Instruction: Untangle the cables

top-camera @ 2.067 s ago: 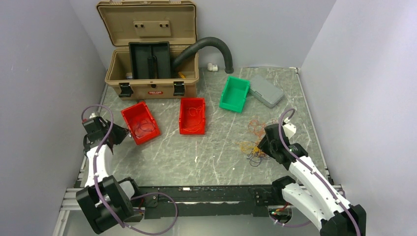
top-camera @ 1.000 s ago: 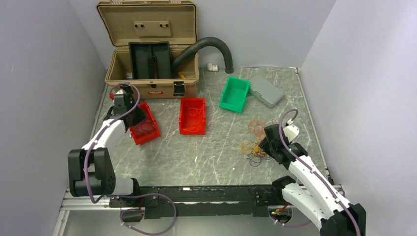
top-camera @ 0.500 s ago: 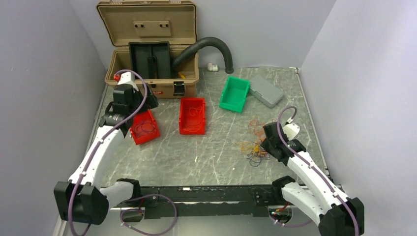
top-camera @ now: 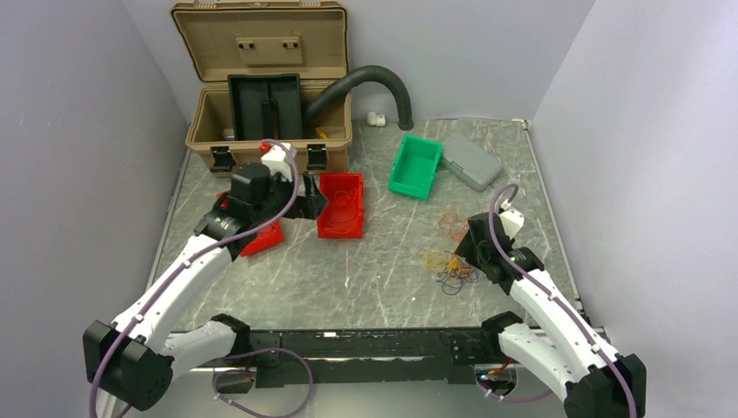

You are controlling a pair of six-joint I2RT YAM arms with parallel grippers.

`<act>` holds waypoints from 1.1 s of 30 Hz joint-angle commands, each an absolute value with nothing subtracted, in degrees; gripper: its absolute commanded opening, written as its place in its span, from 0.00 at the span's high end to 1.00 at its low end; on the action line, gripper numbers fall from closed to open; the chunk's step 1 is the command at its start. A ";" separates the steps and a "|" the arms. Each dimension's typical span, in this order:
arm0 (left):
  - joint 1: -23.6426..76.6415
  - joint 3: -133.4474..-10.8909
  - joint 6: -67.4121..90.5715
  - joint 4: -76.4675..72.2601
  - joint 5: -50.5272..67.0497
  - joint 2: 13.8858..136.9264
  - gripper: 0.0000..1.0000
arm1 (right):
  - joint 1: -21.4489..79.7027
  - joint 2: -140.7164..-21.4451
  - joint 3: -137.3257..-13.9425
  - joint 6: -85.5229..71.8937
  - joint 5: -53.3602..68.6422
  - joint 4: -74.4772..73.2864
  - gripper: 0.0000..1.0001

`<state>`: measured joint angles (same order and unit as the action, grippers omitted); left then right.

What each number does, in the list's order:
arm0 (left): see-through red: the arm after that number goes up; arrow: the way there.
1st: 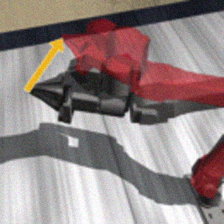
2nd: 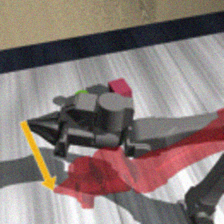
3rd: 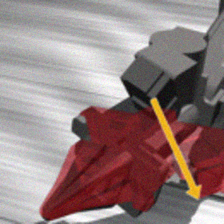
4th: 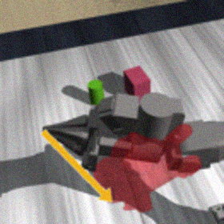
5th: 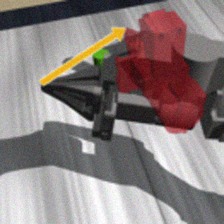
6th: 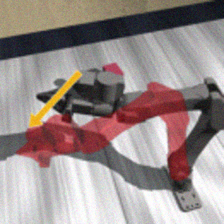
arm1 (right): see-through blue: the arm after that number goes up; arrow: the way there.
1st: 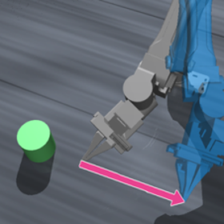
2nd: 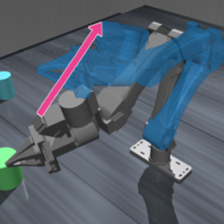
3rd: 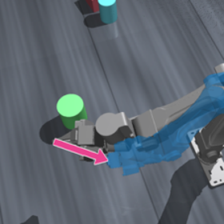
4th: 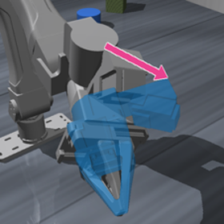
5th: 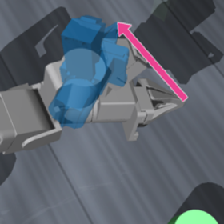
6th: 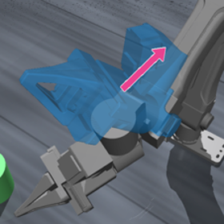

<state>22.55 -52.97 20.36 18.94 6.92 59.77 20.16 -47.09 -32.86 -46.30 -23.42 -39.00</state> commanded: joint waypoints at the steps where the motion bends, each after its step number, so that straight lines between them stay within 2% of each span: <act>1: 28.39 -52.25 18.92 12.34 12.53 62.48 0.01 | 19.97 -50.08 -33.43 -42.80 -19.21 -33.34 0.46; 4: 31.78 -50.95 19.31 7.03 14.77 64.39 0.01 | 20.00 -52.91 -33.35 -44.47 -19.94 -33.41 0.62; 9: 37.76 -50.29 18.85 -0.25 18.62 69.48 0.01 | 19.99 -50.91 -32.81 -43.36 -21.11 -32.07 1.00; 23: 48.54 -58.67 20.13 -15.41 25.16 94.33 0.01 | 20.04 -33.60 -33.05 -35.68 -15.92 -30.63 1.00; 33: 53.12 -65.14 23.19 -23.76 25.56 108.62 0.03 | 20.04 -21.38 -32.95 -36.10 -18.11 -31.92 1.00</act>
<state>51.66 -61.78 21.26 -16.86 23.88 105.73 20.16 -25.58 -32.51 -37.41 -17.02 -32.95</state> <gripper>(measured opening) 0.990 0.007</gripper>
